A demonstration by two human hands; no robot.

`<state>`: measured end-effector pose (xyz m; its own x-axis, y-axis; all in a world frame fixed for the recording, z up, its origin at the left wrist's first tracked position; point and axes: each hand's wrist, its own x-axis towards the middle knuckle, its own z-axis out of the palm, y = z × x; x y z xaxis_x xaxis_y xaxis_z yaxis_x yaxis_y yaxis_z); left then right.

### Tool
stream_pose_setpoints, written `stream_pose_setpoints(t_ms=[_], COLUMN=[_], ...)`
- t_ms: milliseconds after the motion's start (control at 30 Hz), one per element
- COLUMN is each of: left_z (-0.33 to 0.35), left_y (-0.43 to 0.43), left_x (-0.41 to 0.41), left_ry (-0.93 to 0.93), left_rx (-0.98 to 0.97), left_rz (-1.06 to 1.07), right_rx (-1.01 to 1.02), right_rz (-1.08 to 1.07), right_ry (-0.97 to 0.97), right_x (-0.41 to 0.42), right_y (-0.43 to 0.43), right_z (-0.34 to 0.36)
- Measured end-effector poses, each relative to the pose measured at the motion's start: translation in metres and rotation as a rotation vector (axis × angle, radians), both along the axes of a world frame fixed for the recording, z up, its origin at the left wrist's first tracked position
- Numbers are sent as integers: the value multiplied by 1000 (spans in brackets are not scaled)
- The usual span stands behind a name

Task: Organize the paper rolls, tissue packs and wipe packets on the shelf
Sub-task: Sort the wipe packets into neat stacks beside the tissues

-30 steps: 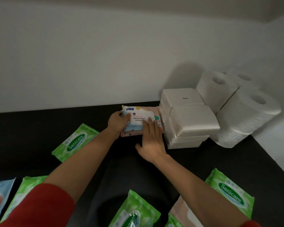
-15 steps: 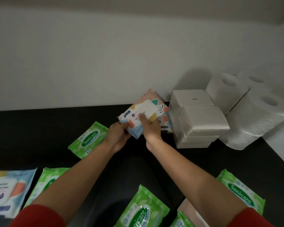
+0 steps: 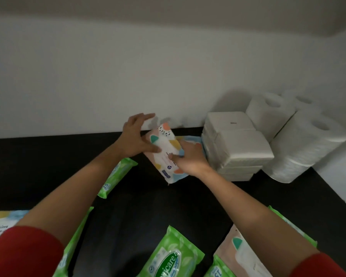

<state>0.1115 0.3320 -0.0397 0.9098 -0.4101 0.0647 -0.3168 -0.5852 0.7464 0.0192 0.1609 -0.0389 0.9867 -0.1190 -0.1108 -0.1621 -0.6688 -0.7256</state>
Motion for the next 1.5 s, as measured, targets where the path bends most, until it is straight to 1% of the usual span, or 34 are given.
stream_pose_setpoints(t_ms=[33, 67, 133, 233, 300, 367, 467, 500, 533, 600, 667, 767, 900, 1133, 1267, 1367, 1500], left_z=[1, 2, 3, 3, 3, 2, 1, -1, -3, -7, -14, -25, -34, -41, -45, -49, -52], left_y=[1, 0, -5, -15, -16, -15, -12, -13, -16, -24, -33, -48, -66, -79, -82, -83, -80], left_x=[1, 0, -5, -8, -8, -6, -4, -2, -1, 1, 3, 6, 15, 23, 24, 25, 25], left_ry=[-63, -38, 80, 89, 82, 150, 332, 359, 389, 475, 567, 642, 706, 784, 748, 711, 632], left_rx=[112, 160, 196, 211, 180, 53, -232, -288, -347, -474, -579, -615, -584, -454, -357, -351, -302], left_rz=[-85, -157, -244, -234, -195, -143, -14, 37, 90, 192, 263, 325, 337, 306, 288, 326, 365], right_rx=[-76, -164, -308, -425, -474, -461, -427, -427, -436, -476, -529, -581, -574, -521, -551, -554, -565], right_rz=[42, 90, 165, 186, 151, 91, -39, -50, -32, 27, 75, 113, 96, 31, -17, -6, 1], right_ry=[4, 13, 21, 4, -57, -251, -567, -625, -643, -596, -488, -385, -299, -296, -291, -207, -154], right_x=[-1, -2, -4, -4, -3, -2, -3, -4, -6, -7, -8, -9, -11, -9, -5, -2, 1], right_y=[-2, -4, -5, -5, -7, -10, -14, -14, -13, -11, -9, -7, -13, -25, -22, -23, -23], right_z=[2, 4, 8, 7, 3, -5, -15, -19, -24, -36, -48, -61, -71, -77, -81, -82, -80])
